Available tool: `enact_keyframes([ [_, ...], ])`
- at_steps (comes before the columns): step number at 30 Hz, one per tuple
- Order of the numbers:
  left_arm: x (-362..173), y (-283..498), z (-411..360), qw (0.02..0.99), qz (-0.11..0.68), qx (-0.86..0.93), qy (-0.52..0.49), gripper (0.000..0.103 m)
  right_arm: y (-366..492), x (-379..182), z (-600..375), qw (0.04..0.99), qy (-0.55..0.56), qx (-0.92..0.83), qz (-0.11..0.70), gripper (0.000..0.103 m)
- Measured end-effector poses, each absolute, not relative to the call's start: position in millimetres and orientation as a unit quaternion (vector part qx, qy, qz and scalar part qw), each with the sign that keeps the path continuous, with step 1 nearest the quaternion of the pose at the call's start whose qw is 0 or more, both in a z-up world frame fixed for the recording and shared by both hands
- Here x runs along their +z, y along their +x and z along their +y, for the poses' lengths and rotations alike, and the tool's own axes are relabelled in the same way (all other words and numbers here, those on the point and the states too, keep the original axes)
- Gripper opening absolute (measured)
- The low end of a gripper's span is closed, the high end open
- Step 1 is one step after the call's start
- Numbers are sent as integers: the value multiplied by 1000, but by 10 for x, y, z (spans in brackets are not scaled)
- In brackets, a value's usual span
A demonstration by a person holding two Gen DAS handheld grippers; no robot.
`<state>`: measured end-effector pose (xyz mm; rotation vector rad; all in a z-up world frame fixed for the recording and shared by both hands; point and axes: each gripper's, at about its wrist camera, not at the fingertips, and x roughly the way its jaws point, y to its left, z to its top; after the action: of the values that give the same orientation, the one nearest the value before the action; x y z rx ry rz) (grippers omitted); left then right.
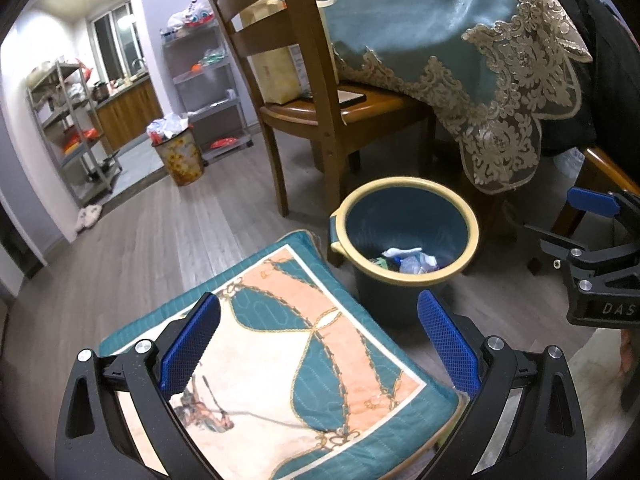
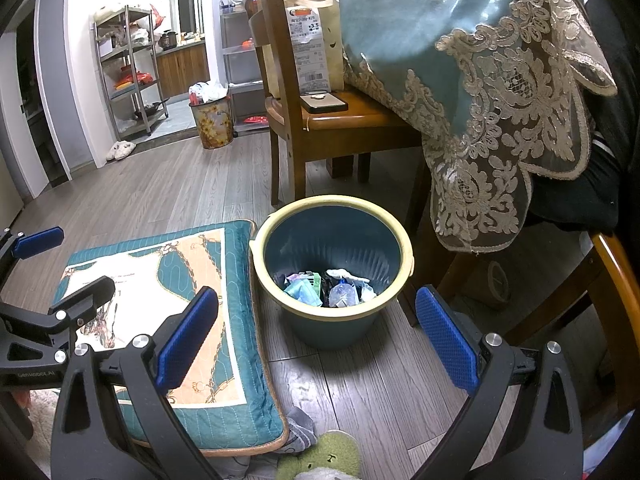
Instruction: Collect trash
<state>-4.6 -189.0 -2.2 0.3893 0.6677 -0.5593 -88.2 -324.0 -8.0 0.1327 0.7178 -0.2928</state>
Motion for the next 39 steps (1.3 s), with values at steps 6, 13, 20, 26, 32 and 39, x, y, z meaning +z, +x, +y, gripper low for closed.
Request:
enact_keyframes([
  [6, -21, -42, -1889, 888, 322, -268, 188, 98, -882, -75, -3235, 923, 65, -144, 350, 97],
  [13, -9, -28, -1874, 888, 325, -269, 184, 98, -884, -73, -3227, 923, 65, -144, 350, 97],
  [20, -17, -34, -1883, 888, 324, -267, 187, 98, -886, -72, -3221, 923, 66, -145, 350, 97],
  [26, -16, -33, -1870, 888, 324, -268, 187, 98, -880, -68, -3225, 923, 67, -144, 350, 97],
  [32, -14, -34, -1867, 888, 323, -269, 188, 98, -880, -69, -3224, 923, 67, -144, 350, 97],
  [39, -17, -33, -1868, 888, 323, -268, 187, 98, -881, -71, -3224, 923, 67, -144, 350, 97],
])
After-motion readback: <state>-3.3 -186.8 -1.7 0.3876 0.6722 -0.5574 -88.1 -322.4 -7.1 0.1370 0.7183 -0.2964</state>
